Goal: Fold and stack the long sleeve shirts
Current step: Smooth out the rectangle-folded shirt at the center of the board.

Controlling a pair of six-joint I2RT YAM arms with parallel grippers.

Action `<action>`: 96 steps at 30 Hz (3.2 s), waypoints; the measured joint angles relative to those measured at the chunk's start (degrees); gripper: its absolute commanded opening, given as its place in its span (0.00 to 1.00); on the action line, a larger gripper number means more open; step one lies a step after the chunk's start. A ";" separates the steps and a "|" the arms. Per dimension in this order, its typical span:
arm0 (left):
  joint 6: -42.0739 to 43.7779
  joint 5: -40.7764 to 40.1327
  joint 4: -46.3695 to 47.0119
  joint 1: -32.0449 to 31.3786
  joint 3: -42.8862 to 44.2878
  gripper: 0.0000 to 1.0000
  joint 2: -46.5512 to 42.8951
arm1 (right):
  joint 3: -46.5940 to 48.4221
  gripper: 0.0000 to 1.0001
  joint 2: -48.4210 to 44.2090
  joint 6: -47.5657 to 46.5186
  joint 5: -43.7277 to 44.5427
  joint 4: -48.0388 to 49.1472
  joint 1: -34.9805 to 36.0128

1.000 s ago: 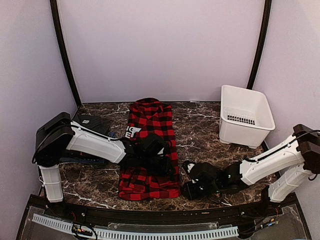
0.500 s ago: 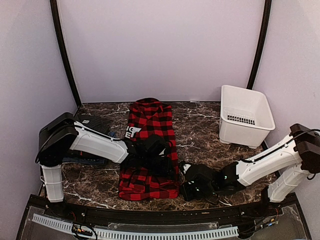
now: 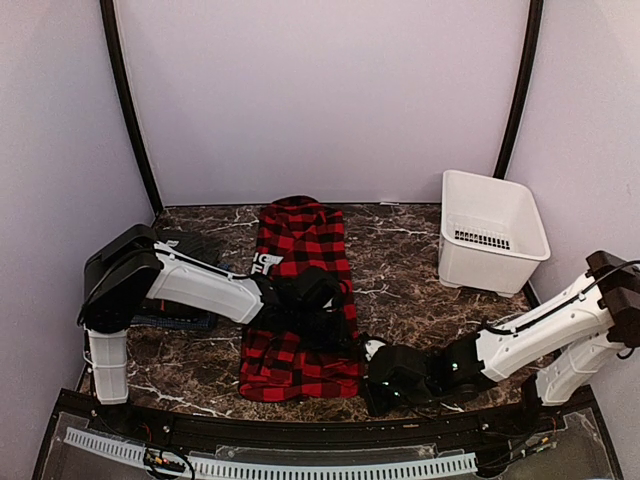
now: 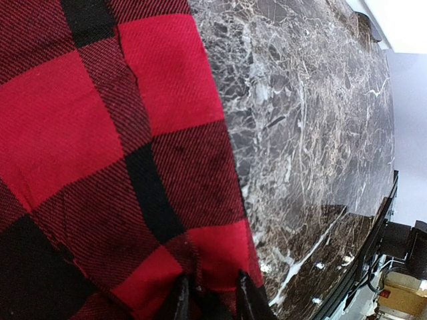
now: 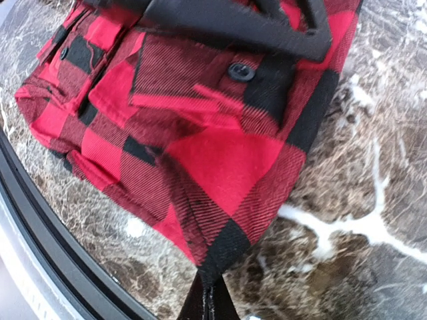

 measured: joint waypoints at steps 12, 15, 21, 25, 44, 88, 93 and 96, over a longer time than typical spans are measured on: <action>0.76 0.09 -1.81 0.00 1.84 0.24 0.68 | -0.90 0.16 0.28 4.02 1.29 -1.84 2.84; 1.95 0.07 -3.37 -0.22 2.78 0.25 0.66 | -1.05 0.19 -2.80 4.50 1.51 -3.76 2.91; 4.52 -0.74 -5.95 -0.48 3.65 0.26 -2.49 | -0.72 0.18 -9.31 4.48 0.90 -5.90 2.05; 5.11 -2.51 -6.71 -0.48 3.23 0.26 -8.83 | 1.09 0.16 -8.74 3.45 -0.92 -5.55 -1.36; -3.28 -10.95 -12.26 4.09 -35.47 0.25 -47.65 | -4.22 0.14 -0.85 3.63 -12.59 5.40 -7.28; -7.80 -0.76 -7.91 9.18 -47.47 0.18 -55.01 | 48.06 0.05 38.45 -5.33 -29.20 9.03 -12.68; -7.04 0.15 -5.68 9.18 -47.47 0.17 -51.82 | 51.74 0.03 45.79 -3.48 -30.14 9.49 -12.50; -6.95 0.94 -3.67 9.01 -47.47 0.17 -50.69 | 53.16 0.03 47.74 -2.08 -30.21 10.25 -12.50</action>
